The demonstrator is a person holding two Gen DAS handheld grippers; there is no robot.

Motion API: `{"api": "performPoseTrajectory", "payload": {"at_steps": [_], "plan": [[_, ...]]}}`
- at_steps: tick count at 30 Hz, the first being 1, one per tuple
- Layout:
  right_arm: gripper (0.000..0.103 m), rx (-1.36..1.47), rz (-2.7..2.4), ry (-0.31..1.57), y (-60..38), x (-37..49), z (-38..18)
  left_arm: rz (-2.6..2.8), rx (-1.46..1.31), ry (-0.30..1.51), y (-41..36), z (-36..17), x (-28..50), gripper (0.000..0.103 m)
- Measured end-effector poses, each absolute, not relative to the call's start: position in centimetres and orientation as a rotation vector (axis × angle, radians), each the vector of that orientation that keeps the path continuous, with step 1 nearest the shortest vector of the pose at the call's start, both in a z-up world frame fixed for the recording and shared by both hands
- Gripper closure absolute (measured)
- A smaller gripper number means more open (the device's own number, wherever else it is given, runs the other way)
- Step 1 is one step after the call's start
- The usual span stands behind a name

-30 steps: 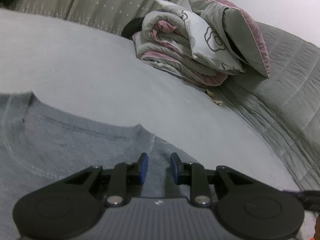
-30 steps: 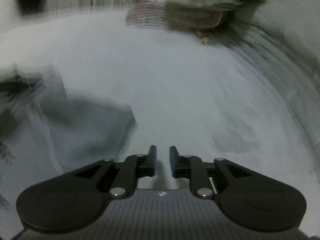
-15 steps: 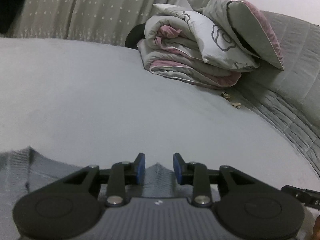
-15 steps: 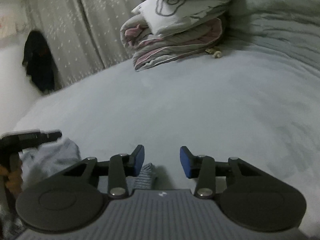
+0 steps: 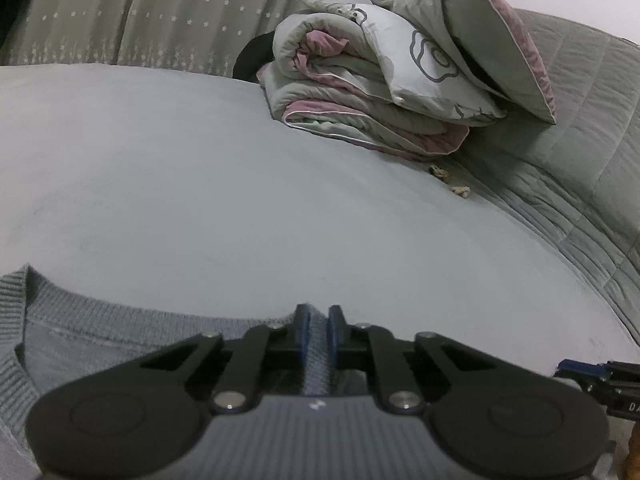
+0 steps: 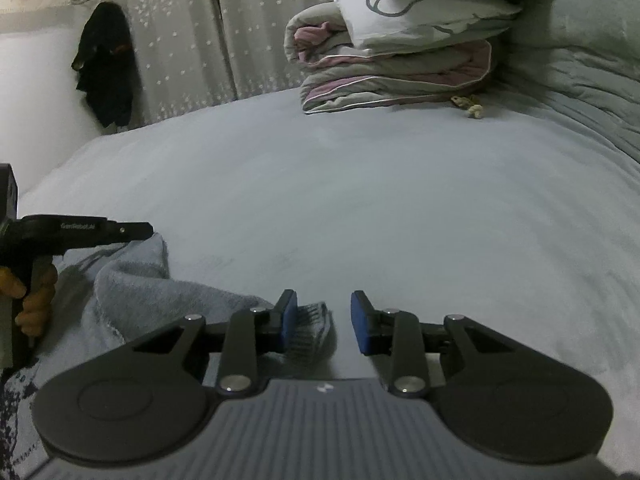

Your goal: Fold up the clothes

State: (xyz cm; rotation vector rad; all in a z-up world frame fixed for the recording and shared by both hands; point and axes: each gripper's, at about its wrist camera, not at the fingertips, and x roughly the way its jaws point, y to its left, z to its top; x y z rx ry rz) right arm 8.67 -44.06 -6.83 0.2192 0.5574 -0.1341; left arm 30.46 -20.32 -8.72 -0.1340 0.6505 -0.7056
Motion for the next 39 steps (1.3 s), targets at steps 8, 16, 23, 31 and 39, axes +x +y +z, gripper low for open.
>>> {"api": "performPoseTrajectory", "payload": {"at_steps": [8,16,23,31,39], "plan": [[0.098,0.060,-0.080,0.609,-41.5,9.4,-7.0,-0.701,-0.115,0.607,-20.5,-8.2,30.0,0.102],[0.099,0.009,-0.353,0.442,-42.7,8.2,-5.1,-0.631,-0.160,0.435,-19.6,-6.6,29.1,0.102],[0.099,-0.128,-0.439,0.464,-41.9,9.5,-6.6,-0.558,-0.061,0.452,-21.9,-7.2,29.4,0.102],[0.098,-0.159,-0.442,0.577,-42.0,10.9,-8.2,-0.529,-0.155,0.616,-21.1,-8.7,31.9,0.098],[0.049,0.070,-0.390,0.604,-45.1,8.2,-5.3,-0.611,-0.242,0.601,-19.6,-6.8,30.6,0.071]]}}
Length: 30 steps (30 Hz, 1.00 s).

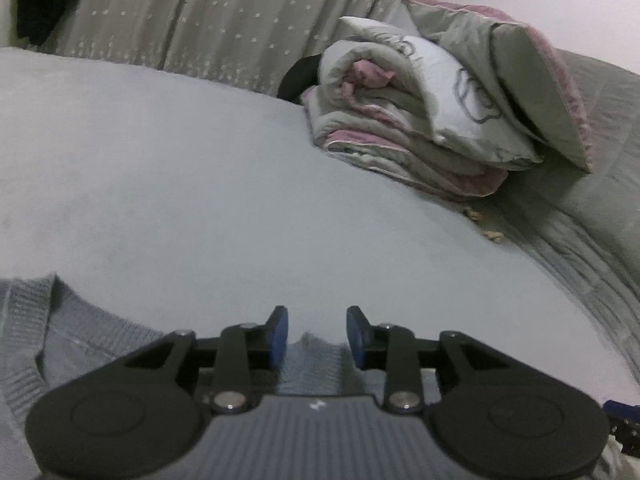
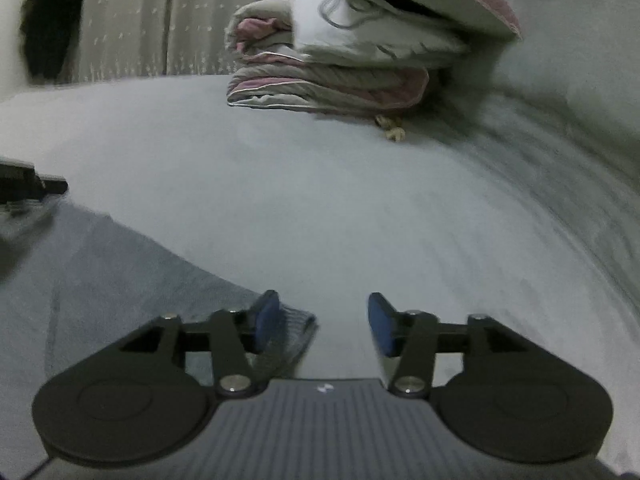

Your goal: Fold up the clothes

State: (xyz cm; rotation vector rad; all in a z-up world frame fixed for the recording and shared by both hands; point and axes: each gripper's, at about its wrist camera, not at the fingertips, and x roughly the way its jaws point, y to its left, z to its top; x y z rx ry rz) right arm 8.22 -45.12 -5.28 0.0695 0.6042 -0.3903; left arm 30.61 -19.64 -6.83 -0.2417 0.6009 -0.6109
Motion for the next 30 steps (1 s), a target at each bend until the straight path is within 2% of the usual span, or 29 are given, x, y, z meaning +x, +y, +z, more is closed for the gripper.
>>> {"api": "performPoseTrajectory", "payload": {"at_steps": [5,15,18,21,30], "plan": [[0.049,0.173,-0.358,0.566,-46.4,6.3,-3.9,-0.801,-0.252,0.610,-20.2,-4.3,28.2,0.071],[0.049,0.248,-0.294,0.603,-47.5,6.5,-4.9,-1.101,0.121,0.647,-27.4,-5.3,19.8,0.073],[0.049,0.336,-0.239,0.601,-48.3,6.1,-5.1,-1.159,0.194,0.640,-28.4,-5.2,17.8,0.079],[0.050,0.439,-0.158,0.628,-49.0,5.8,-5.2,-1.216,0.225,0.650,-28.7,-4.9,16.5,0.093],[0.050,0.542,-0.113,0.577,-50.0,4.3,-4.6,-1.391,0.428,0.535,-29.2,-4.3,9.4,0.093]]}}
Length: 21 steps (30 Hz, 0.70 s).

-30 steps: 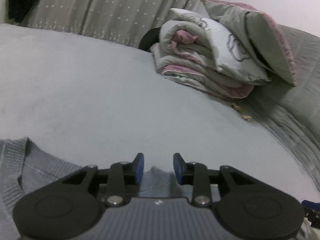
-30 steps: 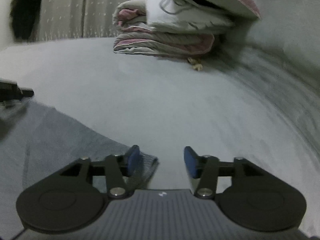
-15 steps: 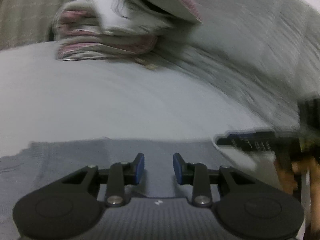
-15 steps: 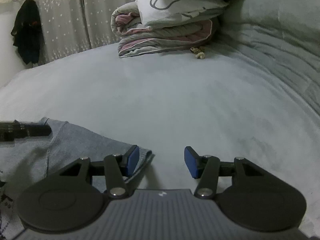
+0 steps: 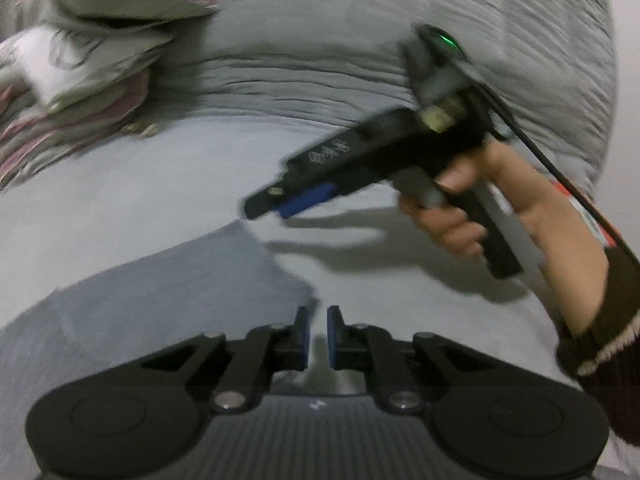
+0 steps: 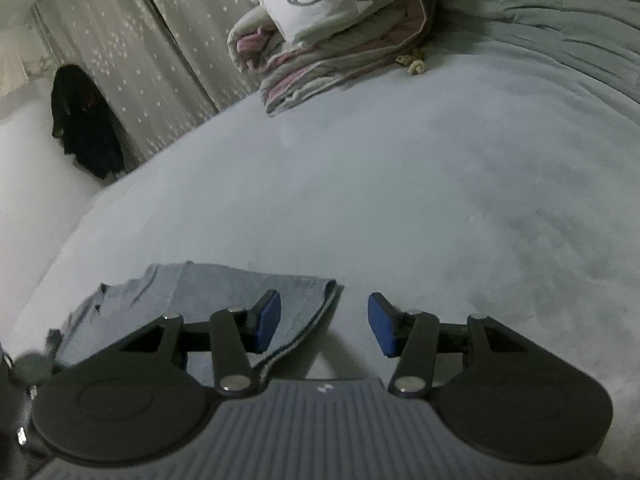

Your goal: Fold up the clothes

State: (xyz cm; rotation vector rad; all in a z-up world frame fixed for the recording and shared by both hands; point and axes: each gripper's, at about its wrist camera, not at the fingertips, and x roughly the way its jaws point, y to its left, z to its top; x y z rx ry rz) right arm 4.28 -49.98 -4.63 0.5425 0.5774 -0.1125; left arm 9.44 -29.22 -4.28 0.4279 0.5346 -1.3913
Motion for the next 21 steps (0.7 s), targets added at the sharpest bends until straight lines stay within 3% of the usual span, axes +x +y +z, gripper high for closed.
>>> {"api": "performPoseTrajectory", "payload": {"at_steps": [4,8,13,15,16,18,21], "plan": [[0.050,0.569,-0.057,0.571,-50.0,4.2,-4.5,-1.349,0.464,0.516,-30.1,-4.8,9.3,0.091],[0.050,0.561,-0.061,0.614,-49.7,4.8,-5.0,-1.318,0.510,0.530,-31.2,-5.9,9.8,0.080],[0.050,0.571,-0.050,0.616,-49.7,4.8,-5.3,-1.312,0.500,0.545,-32.2,-7.1,10.4,0.077],[0.050,0.573,-0.047,0.620,-49.6,5.0,-5.5,-1.301,0.476,0.558,-32.5,-7.2,10.9,0.084],[0.050,0.573,-0.048,0.622,-49.6,5.2,-5.6,-1.284,0.464,0.565,-32.6,-7.1,11.0,0.098],[0.051,0.569,-0.057,0.622,-49.4,5.5,-5.8,-1.271,0.448,0.566,-32.7,-7.0,11.2,0.098],[0.068,0.550,-0.085,0.617,-49.2,5.9,-6.1,-1.350,0.362,0.595,-32.2,-6.6,11.2,0.099]]}}
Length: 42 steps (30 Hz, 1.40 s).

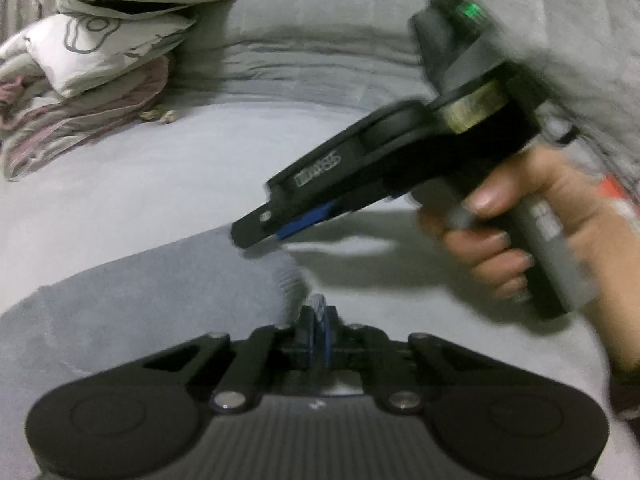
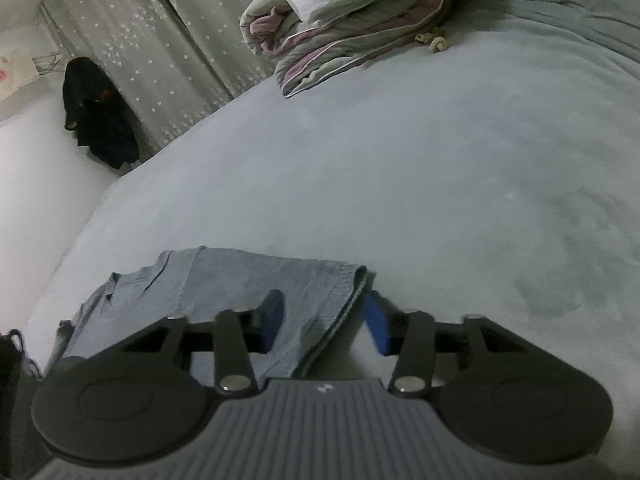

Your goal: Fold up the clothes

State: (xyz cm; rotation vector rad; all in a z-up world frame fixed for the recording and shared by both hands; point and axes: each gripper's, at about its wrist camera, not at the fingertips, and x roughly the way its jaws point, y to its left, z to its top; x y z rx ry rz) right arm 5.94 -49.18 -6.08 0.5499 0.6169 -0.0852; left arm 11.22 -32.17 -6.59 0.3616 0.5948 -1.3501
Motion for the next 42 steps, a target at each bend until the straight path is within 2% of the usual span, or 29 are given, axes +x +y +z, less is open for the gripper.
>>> {"api": "performPoseTrajectory", "payload": {"at_steps": [4,7,9,11,12,14,16,21,25,30,32,35,42], "plan": [[0.090,0.522,-0.134,0.610,-49.2,6.1,-6.4,-1.368,0.324,0.650,-32.5,-7.7,11.4,0.098],[0.091,0.490,-0.149,0.611,-49.0,6.3,-6.4,-1.381,0.275,0.680,-32.5,-7.8,11.9,0.096],[0.091,0.470,-0.155,0.605,-48.8,6.3,-6.3,-1.386,0.258,0.678,-32.2,-7.4,11.8,0.087],[0.087,0.458,-0.164,0.585,-48.8,6.2,-6.0,-1.383,0.258,0.661,-31.7,-6.9,11.5,0.079],[0.079,0.453,-0.168,0.570,-48.8,6.1,-5.7,-1.381,0.257,0.654,-31.5,-6.6,11.6,0.077],[0.079,0.448,-0.162,0.533,-48.7,5.9,-5.2,-1.366,0.258,0.648,-30.8,-6.1,11.5,0.066],[0.079,0.441,-0.146,0.504,-48.5,5.8,-4.9,-1.339,0.274,0.643,-30.1,-5.7,11.3,0.062],[0.079,0.384,-0.122,0.524,-47.2,6.8,-5.0,-1.250,0.267,0.636,-27.3,-4.8,12.0,0.058],[0.078,0.359,-0.134,0.553,-46.7,7.7,-5.3,-1.119,0.242,0.636,-23.4,-4.5,13.5,0.057],[0.078,0.337,-0.152,0.578,-46.2,8.3,-5.7,-0.911,0.213,0.635,-17.1,-4.3,15.6,0.051],[0.076,0.333,-0.157,0.580,-46.1,8.4,-5.8,-0.801,0.214,0.625,-15.0,-4.6,16.4,0.049],[0.066,0.328,-0.166,0.580,-45.7,8.7,-5.9,-0.672,0.209,0.609,-12.9,-5.5,17.2,0.049],[0.060,0.262,-0.203,0.594,-44.1,9.5,-6.0,-0.531,0.147,0.590,-10.5,-8.0,18.2,0.045]]}}
